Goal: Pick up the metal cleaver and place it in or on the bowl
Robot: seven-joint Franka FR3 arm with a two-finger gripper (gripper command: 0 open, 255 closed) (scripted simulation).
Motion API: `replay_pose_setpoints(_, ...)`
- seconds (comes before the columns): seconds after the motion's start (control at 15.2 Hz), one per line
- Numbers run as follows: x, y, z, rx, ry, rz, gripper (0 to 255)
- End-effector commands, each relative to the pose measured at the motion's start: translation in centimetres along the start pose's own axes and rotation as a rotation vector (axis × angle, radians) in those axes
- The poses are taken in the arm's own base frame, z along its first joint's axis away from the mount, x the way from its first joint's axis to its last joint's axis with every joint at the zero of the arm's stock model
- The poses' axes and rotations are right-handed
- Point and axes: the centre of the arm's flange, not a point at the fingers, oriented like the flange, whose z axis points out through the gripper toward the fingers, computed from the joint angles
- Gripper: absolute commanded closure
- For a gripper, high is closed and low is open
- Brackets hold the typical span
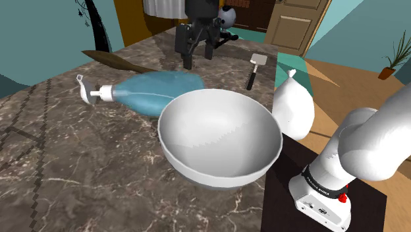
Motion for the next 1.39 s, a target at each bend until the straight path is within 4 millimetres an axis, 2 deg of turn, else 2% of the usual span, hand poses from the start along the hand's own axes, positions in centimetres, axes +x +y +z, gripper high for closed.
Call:
replay_pose_setpoints(0.0,1.3,-2.5,0.0,-0.003,-0.005,-0.029,0)
replay_pose_setpoints(0.26,3.7,-7.3,-0.2,-0.01,-0.014,-0.087,0)
replay_pose_setpoints(0.33,4.1,-8.0,-0.2,-0.011,-0.016,-0.095,0)
replay_pose_setpoints(0.86,4.0,-8.0,3.8,-0.011,-0.016,-0.095,0)
replay_pose_setpoints(1.32,4.0,-8.0,3.8,-0.011,-0.016,-0.095,0)
